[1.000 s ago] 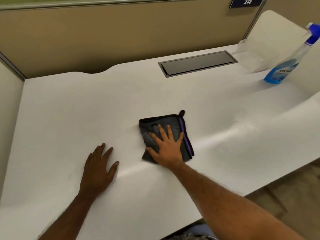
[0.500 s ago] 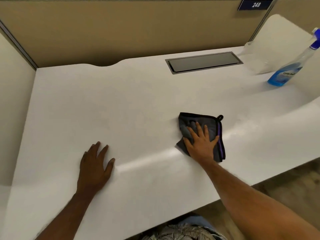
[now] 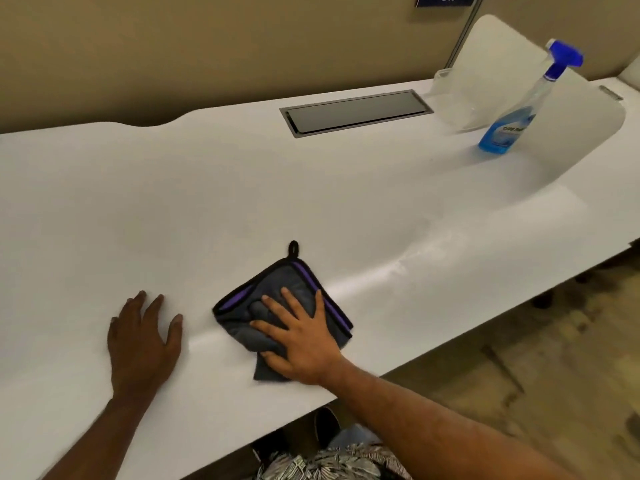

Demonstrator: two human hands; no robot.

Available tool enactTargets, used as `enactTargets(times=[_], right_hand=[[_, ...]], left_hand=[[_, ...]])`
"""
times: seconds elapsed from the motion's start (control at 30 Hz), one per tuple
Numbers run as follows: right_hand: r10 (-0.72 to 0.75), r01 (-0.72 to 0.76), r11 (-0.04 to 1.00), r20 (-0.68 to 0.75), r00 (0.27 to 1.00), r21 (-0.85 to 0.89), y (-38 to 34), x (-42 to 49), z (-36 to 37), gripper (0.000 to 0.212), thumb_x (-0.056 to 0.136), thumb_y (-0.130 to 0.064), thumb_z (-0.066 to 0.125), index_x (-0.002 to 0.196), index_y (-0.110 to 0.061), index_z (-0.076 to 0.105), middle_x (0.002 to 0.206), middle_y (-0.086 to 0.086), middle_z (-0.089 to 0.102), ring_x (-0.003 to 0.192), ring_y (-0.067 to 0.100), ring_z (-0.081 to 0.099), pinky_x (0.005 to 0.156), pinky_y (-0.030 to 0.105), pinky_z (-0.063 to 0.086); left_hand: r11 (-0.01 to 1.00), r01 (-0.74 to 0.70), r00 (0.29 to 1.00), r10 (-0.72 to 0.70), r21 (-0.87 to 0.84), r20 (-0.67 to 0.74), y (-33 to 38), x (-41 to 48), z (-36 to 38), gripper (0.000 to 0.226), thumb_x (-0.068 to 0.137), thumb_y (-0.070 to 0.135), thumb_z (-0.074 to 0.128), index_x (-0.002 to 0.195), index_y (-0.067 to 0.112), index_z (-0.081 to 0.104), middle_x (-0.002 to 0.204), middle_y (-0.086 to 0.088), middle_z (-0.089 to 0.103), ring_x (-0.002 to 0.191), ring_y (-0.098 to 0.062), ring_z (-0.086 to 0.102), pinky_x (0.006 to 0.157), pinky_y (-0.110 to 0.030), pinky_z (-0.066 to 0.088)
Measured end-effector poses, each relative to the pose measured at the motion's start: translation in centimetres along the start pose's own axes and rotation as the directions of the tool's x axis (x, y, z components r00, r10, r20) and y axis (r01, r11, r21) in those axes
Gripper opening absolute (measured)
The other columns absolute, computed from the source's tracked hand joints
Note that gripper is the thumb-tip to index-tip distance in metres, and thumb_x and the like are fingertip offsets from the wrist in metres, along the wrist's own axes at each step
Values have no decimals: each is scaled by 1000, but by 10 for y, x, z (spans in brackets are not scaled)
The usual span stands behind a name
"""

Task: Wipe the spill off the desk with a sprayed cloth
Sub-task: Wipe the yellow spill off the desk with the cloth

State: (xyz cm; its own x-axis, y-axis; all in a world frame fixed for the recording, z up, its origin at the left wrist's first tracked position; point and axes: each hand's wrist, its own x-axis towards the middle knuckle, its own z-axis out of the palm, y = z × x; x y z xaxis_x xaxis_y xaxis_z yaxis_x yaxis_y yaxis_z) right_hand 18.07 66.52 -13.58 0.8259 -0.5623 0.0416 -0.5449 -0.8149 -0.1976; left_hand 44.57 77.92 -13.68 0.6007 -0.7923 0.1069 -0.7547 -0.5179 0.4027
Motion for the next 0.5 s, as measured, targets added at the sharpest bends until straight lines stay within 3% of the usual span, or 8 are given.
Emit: enactTargets(times=[0.17, 0.3, 0.4, 0.5], right_hand=[[183, -184, 983, -27, 983, -23, 87, -36, -24, 57, 89, -60, 39, 144, -44, 39, 161, -10, 21, 151, 25, 9, 103, 79, 4], [479, -480, 877, -23, 877, -40, 161, -46, -46, 59, 90, -63, 28, 145, -44, 35, 162, -9, 16, 151, 23, 0, 105, 78, -5], [610, -609, 792, -7, 793, -30, 180, -36, -50, 61, 91, -64, 30, 148, -43, 29, 164, -8, 9, 151, 26, -6, 104, 78, -7], [627, -626, 778, 0, 779, -43, 166, -22, -46, 62, 91, -66, 30, 149, -45, 24, 164, -7, 7, 150, 30, -8, 103, 80, -4]], left_hand=[[999, 0, 1000, 0, 51, -2, 21, -17, 8, 70, 87, 53, 35, 137, 8, 52, 150, -18, 41, 141, -36, 33, 116, -49, 17], [997, 11, 1000, -13, 74, 26, 26, -29, 9, 71, 89, 55, 32, 141, 11, 48, 153, -15, 38, 143, -33, 31, 117, -48, 17], [994, -12, 998, 5, 108, 62, 18, -34, 7, 71, 90, 57, 31, 142, 13, 47, 154, -13, 37, 144, -32, 31, 117, -48, 22], [992, -22, 997, 12, 126, 77, 9, -38, 5, 71, 90, 60, 30, 143, 15, 46, 155, -12, 37, 144, -30, 32, 116, -47, 26]])
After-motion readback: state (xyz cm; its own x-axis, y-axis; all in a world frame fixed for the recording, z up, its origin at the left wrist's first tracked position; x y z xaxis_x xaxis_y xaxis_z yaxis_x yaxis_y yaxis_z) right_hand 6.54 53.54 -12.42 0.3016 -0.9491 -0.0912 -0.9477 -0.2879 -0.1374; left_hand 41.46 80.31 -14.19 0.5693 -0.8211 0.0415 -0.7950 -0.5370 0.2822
